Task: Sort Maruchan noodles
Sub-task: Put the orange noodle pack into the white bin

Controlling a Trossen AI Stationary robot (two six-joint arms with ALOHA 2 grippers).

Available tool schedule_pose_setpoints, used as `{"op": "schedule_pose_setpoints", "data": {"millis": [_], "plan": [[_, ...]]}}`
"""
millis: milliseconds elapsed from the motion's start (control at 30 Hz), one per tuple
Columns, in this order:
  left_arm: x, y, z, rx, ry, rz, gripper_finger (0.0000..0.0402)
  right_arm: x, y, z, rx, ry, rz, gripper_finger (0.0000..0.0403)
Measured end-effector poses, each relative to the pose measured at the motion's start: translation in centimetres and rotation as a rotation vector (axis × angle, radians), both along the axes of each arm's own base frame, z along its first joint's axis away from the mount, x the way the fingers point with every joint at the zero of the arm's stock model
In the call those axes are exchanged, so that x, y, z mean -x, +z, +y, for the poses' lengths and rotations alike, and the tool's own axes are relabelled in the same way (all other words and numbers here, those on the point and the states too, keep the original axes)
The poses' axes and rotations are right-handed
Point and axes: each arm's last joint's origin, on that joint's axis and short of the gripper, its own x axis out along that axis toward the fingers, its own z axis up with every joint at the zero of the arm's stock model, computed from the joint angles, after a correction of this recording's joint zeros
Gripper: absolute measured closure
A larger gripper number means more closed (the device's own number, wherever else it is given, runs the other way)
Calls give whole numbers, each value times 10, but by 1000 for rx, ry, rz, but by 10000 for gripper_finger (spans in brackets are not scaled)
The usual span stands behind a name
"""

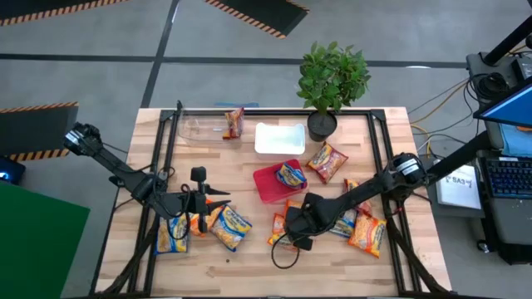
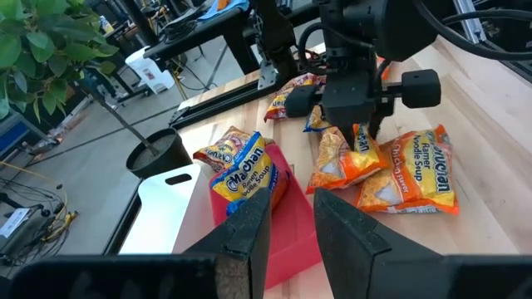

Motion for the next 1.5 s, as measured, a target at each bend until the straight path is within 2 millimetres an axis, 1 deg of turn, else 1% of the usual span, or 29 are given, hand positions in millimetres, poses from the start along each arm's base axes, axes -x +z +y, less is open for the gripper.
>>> {"op": "schedule_pose_setpoints", "data": {"millis": [67, 100, 233, 400, 500, 633, 833, 933, 1067, 1167, 1233, 1300, 1400, 1500], "plan": [[0, 0, 0, 0, 0, -1, 326, 1, 3, 0, 0, 8, -6, 370], [0, 0, 0, 0, 0, 0, 326, 1, 4, 0, 0, 17, -9, 381], [0, 0, 0, 1, 0, -1, 326, 2, 15, 0, -19, 28, -27, 392], [0, 0, 0, 1, 1, -2, 326, 6, 41, -4, -57, 21, -99, 394], [0, 1, 0, 4, 1, -6, 326, 10, 58, -11, -98, -14, -140, 394], [0, 1, 0, 5, 1, -8, 326, 15, 82, -19, -140, -49, -236, 394], [0, 1, 0, 1, 0, -8, 326, 15, 113, -30, -224, -109, -422, 394], [0, 1, 0, 0, -1, -9, 326, 13, 124, -36, -257, -141, -502, 394], [-1, 3, 0, -5, -2, -22, 326, 7, 139, -45, -306, -173, -636, 394], [-1, 7, 0, -33, 41, -58, 326, -1, 148, -61, -338, -242, -736, 394], [2, 10, 2, -51, 74, -75, 326, -5, 150, -77, -337, -309, -769, 394], [6, 14, 5, -54, 112, -98, 326, -9, 151, -97, -322, -393, -794, 394], [14, 21, 8, -40, 145, -138, 326, -13, 148, -129, -227, -496, -817, 394], [22, 29, 11, -19, 156, -174, 326, -18, 142, -158, -64, -576, -839, 394]]}}
